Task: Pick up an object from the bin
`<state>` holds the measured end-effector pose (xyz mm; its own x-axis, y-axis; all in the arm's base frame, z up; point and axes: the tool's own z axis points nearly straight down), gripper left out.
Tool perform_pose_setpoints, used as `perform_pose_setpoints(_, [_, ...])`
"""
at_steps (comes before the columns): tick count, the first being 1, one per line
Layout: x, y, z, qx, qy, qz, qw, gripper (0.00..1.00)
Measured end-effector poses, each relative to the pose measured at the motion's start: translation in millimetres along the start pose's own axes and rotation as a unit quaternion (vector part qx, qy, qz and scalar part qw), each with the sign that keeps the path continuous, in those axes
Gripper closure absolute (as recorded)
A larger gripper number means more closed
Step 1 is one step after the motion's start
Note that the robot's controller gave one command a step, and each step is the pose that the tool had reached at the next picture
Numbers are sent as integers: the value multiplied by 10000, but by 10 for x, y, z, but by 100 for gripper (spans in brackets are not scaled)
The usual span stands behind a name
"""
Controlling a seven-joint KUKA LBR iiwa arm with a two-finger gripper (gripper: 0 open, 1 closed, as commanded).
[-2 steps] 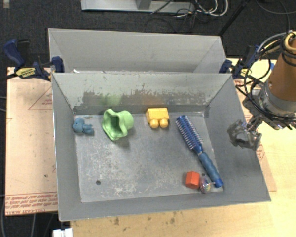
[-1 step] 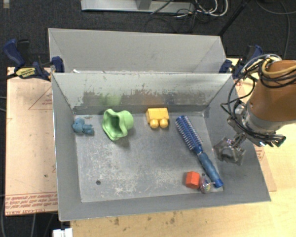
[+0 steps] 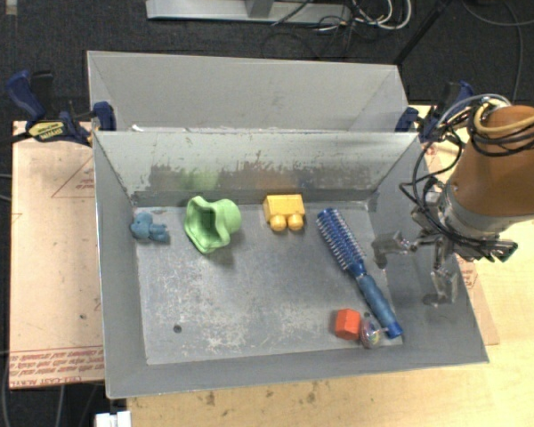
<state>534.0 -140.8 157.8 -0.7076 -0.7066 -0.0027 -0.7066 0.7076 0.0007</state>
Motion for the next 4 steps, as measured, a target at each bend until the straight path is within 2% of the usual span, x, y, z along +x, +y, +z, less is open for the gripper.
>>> perform_pose_setpoints(1, [-342, 162, 818, -26, 17, 542, 9985, 0])
perform_pose_setpoints(2, [-625, 562, 863, 5, 12, -2369, 9715, 0])
perform_pose_setpoints(3, [-395, 832, 880, -4, 7, -4303, 9027, 0])
perform_pose_setpoints(4, [-409, 820, 874, 27, -13, -4298, 9029, 100])
